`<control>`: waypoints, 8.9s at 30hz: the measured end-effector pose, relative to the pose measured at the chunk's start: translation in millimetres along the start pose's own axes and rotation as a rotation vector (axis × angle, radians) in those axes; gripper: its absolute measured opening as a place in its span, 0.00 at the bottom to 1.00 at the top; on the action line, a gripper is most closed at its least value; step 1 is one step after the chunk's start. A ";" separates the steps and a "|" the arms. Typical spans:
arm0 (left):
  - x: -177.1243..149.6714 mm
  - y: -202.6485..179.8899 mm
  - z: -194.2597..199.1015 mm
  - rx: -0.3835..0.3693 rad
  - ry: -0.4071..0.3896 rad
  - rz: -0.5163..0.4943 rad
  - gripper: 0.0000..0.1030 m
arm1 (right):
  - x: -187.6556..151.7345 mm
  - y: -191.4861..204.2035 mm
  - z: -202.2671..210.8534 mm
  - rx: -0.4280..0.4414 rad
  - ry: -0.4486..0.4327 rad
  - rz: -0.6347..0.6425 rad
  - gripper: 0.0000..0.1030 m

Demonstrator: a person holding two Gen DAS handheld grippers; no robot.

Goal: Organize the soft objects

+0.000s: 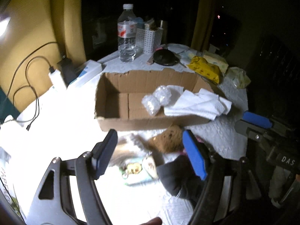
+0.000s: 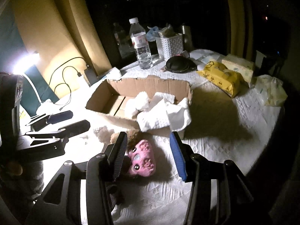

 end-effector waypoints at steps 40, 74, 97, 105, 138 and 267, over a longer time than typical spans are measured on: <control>-92.5 -16.8 -42.1 -0.021 0.208 0.018 0.71 | -64.3 3.7 -76.6 0.072 0.147 -0.033 0.36; -73.1 -44.0 -30.9 -0.114 0.132 -0.054 0.30 | -22.8 -36.9 -18.7 0.052 0.011 -0.041 0.36; 47.5 -33.3 -16.2 -0.148 -0.064 -0.007 0.30 | 30.0 -52.4 -52.4 0.045 0.016 -0.012 0.36; 70.1 -36.4 -39.0 -0.164 -0.062 0.029 0.30 | 41.4 -59.7 -72.0 0.060 0.023 -0.021 0.36; 68.3 -64.8 -155.3 -0.034 0.085 -0.065 0.36 | 34.2 -93.4 -90.4 0.057 0.031 -0.094 0.47; -19.9 54.8 -95.2 0.009 0.164 0.105 0.93 | -32.4 31.1 -117.8 0.157 0.177 0.028 0.49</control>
Point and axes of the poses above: each gripper's, at about its wrist camera, not at the fingertips, and z roughly against the way its jaws point, y to its left, x to its top, the point moved 7 cm from there along -z, roughly the way its jaws point, and after that the axes turned 8 degrees about z, right-handed, at the moved point
